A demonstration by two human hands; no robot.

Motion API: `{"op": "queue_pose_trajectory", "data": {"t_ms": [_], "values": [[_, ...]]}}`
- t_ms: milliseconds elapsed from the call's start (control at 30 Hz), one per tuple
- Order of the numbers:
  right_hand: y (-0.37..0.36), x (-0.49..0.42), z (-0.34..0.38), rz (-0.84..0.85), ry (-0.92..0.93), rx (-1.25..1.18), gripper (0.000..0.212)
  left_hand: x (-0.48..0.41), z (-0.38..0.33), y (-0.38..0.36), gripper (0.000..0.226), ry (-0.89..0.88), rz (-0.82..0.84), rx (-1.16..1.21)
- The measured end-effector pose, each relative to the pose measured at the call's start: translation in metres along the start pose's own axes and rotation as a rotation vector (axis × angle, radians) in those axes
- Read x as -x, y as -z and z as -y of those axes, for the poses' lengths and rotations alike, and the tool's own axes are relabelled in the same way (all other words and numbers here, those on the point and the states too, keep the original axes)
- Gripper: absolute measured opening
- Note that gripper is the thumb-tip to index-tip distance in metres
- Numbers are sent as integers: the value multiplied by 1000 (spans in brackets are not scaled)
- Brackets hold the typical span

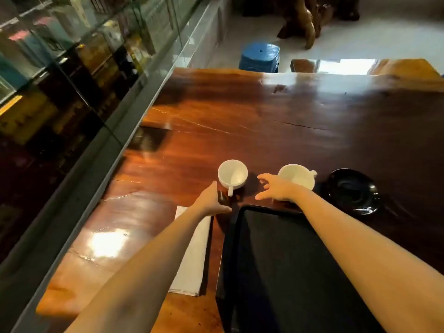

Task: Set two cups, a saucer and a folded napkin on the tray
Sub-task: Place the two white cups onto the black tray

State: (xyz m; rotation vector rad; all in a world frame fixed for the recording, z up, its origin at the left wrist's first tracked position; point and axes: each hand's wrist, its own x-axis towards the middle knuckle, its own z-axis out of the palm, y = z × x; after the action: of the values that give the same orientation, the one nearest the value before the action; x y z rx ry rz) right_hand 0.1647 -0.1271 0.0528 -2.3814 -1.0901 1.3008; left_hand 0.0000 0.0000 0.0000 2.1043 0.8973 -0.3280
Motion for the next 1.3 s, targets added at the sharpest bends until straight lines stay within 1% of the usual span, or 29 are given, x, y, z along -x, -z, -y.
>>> {"op": "queue_pose_trajectory", "data": {"t_ms": [67, 133, 267, 400, 500, 667, 767, 867, 933, 1000, 1100, 1233, 1300], "values": [[-9, -14, -3, -21, -11, -72, 82, -9, 3, -16, 87, -28, -113, 151], [-19, -28, -9, -30, -24, -90, 86, -12, 3, -33, 85, -44, -207, 297], [-25, -57, -13, -91, 8, -113, 91, -25, 1, -43, 82, -65, -323, 526], [-29, -78, -12, -146, 119, -200, 86, -30, 5, -48, 77, -105, -367, 593], [-32, -87, -10, -163, 190, -271, 83, -36, 11, -48, 77, -102, -364, 610], [-34, -93, -10, -161, 201, -337, 83, -41, 13, -46, 80, -73, -351, 619], [-37, -91, -10, -193, 214, -359, 80, -43, 12, -42, 81, -67, -318, 622], [-38, -86, -11, -244, 236, -380, 79, -42, 13, -37, 83, -74, -250, 648], [-37, -79, -14, -266, 240, -409, 78, -37, 10, -30, 81, -110, -212, 665], [-32, -70, -18, -270, 235, -433, 77, -29, 6, -19, 76, -182, -171, 672], [-23, -50, -23, -282, 266, -434, 76, -14, -2, 2, 76, -263, -32, 684], [-20, -15, -32, -325, 316, -364, 79, 3, -13, 23, 78, -314, 171, 645], [-21, 3, -37, -308, 352, -423, 81, 9, -19, 26, 76, -327, 262, 616]]}}
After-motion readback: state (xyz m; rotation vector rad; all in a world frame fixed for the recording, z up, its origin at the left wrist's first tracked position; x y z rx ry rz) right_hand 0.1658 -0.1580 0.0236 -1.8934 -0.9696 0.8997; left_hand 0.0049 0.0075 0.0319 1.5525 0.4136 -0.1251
